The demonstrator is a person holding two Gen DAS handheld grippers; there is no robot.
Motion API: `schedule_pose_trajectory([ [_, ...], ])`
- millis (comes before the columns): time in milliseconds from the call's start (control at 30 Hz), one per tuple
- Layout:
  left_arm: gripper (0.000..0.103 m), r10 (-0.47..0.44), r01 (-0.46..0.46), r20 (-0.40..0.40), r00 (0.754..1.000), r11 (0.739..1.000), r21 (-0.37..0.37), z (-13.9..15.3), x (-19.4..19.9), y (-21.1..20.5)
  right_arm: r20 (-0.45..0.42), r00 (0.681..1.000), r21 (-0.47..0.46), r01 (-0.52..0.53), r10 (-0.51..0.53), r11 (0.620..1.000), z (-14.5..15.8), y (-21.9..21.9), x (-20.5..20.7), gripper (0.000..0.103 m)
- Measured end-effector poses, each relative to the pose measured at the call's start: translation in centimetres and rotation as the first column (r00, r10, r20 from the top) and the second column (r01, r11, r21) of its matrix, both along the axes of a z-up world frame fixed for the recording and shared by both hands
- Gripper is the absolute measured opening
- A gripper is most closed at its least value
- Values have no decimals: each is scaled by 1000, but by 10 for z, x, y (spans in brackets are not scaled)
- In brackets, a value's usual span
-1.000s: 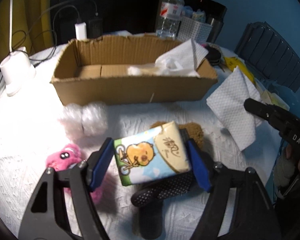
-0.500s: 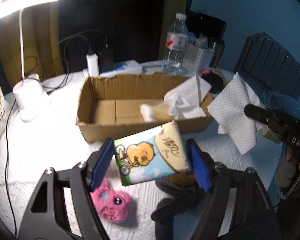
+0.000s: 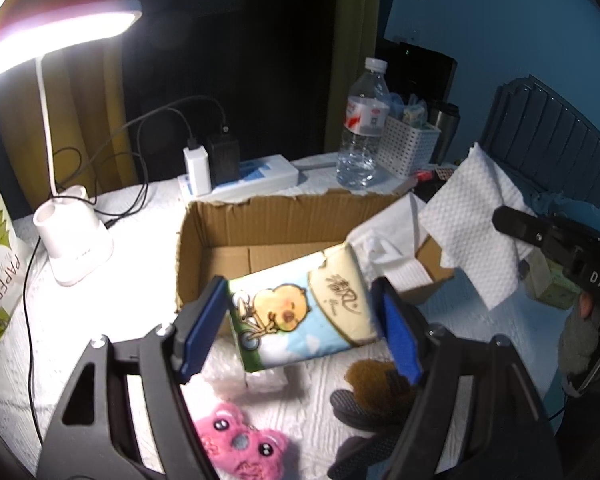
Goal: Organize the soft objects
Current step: 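Grasp the cartoon tissue pack with the left tool while the right tool carries the towel to the box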
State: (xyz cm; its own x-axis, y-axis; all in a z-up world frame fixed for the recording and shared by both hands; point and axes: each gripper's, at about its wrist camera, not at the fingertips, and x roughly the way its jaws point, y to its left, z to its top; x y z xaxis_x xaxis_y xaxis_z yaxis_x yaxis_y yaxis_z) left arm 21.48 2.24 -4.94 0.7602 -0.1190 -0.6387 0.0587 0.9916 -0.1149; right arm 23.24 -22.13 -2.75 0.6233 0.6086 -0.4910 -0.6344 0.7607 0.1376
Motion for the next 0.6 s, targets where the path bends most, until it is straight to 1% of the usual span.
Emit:
schedule_pose_trajectory([
  [300,74,26,-26,-3,1000,1000,10,-4,24,6,7,1000,-24,18,-18,1000,-3,8,26,8],
  [467,74,31,-31,-27,999,999,14,-12,41,6,-8,999,-46,32,-32,998,-14,14,47,8],
  [600,74,33,-33,-52,998,999,12,-21,54,6,-33,999,-66,23,-25,998,-27,23,63,8],
])
